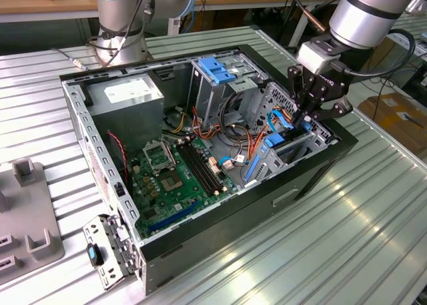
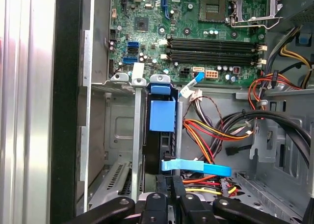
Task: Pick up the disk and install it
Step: 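Insert the second disk wire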
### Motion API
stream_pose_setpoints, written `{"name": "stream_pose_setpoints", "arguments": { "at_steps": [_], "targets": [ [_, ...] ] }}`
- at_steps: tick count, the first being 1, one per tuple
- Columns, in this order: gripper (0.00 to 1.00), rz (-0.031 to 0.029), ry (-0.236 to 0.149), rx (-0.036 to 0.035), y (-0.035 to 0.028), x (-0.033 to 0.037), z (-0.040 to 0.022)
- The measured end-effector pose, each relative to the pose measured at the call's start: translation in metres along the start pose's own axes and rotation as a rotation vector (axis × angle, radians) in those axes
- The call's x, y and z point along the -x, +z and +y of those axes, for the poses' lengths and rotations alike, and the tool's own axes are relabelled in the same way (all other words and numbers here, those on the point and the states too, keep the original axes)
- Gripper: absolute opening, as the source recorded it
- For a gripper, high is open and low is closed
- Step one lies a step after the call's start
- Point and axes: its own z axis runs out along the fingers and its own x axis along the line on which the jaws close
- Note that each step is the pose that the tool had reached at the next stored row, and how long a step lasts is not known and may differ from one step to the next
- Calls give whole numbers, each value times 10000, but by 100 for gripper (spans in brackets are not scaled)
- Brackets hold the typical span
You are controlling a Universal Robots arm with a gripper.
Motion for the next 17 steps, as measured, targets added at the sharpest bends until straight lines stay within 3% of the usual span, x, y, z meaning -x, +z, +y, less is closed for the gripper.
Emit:
{"name": "stream_pose_setpoints", "arguments": {
  "at_steps": [17],
  "targets": [
    [16,2,87,0,21,-10,1]
  ]
}}
